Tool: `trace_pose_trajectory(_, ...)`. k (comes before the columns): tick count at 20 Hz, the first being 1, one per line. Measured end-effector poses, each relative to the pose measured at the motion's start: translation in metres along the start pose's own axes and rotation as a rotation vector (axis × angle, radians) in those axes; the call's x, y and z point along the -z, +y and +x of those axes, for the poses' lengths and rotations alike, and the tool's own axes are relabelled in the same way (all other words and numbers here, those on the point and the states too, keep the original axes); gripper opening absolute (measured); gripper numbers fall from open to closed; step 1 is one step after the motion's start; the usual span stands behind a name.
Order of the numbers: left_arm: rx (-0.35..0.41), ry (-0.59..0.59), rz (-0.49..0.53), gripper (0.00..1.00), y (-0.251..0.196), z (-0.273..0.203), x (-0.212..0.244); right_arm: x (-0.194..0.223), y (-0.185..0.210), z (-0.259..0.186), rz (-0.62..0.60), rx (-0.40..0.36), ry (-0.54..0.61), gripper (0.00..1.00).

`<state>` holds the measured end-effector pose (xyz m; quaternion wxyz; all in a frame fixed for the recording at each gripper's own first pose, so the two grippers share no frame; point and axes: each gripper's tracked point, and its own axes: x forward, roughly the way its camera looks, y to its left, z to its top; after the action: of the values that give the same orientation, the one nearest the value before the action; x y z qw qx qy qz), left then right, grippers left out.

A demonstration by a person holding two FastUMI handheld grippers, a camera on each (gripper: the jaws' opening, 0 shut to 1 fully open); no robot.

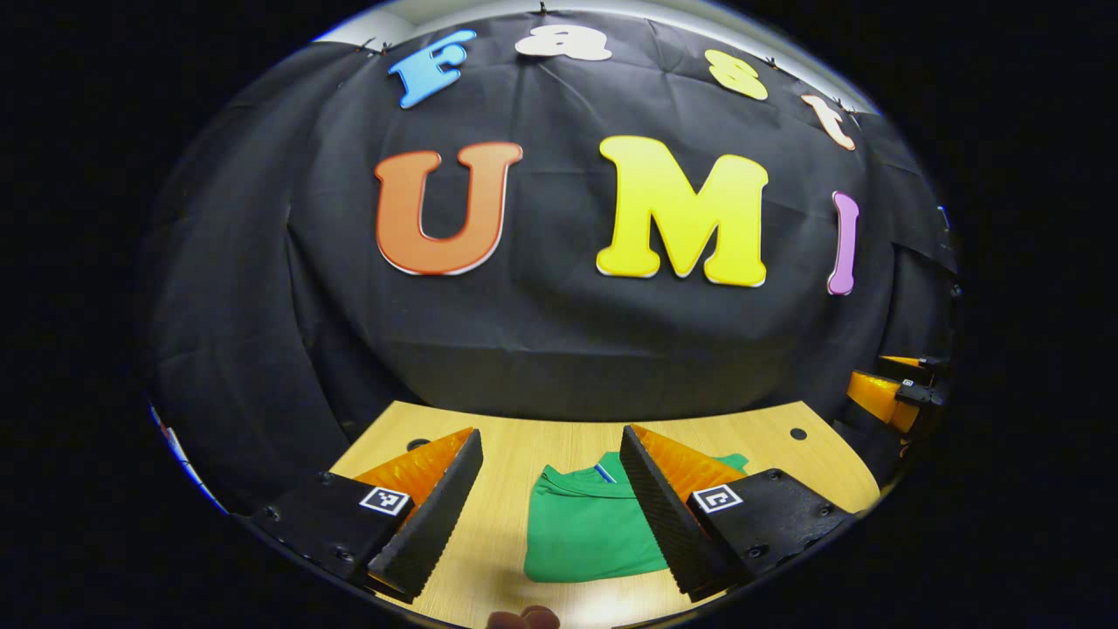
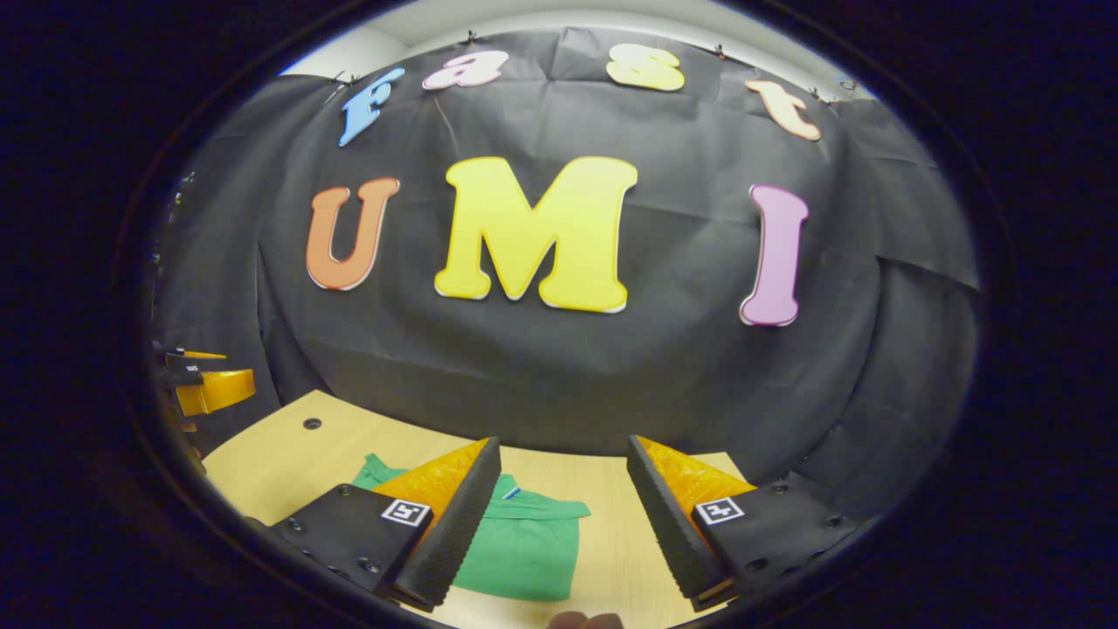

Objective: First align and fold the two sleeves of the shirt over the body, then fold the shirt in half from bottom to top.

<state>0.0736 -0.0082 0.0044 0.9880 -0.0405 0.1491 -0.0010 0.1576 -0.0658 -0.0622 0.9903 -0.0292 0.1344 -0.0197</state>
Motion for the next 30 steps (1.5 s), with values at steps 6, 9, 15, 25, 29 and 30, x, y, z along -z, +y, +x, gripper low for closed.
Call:
trace_pose_trajectory(6,0.024,-0.185,0.015,1.0,-0.029,-0.096,-0.07,-0.045,0.014,-0.099,0.036,0.053,-0.13,0.92)
trace_pose_trajectory(9,0.041,-0.217,-0.002,1.0,-0.035,-0.132,-0.086,-0.059,0.017,-0.131,0.015,0.085,-0.205,0.92)
trace_pose_trajectory(15,0.054,-0.241,0.016,1.0,-0.043,-0.167,-0.089,-0.08,0.049,-0.181,-0.034,0.069,-0.302,0.94)
trace_pose_trajectory(25,0.029,-0.264,0.027,1.0,-0.026,-0.183,-0.097,-0.085,0.058,-0.183,0.009,0.074,-0.301,0.92)
trace_pose_trajectory(29,0.036,-0.266,0.025,1.0,-0.028,-0.182,-0.098,-0.084,0.058,-0.182,0.006,0.074,-0.297,0.94)
trace_pose_trajectory(30,0.041,-0.264,0.024,1.0,-0.029,-0.181,-0.097,-0.084,0.058,-0.183,0.005,0.074,-0.298,0.94)
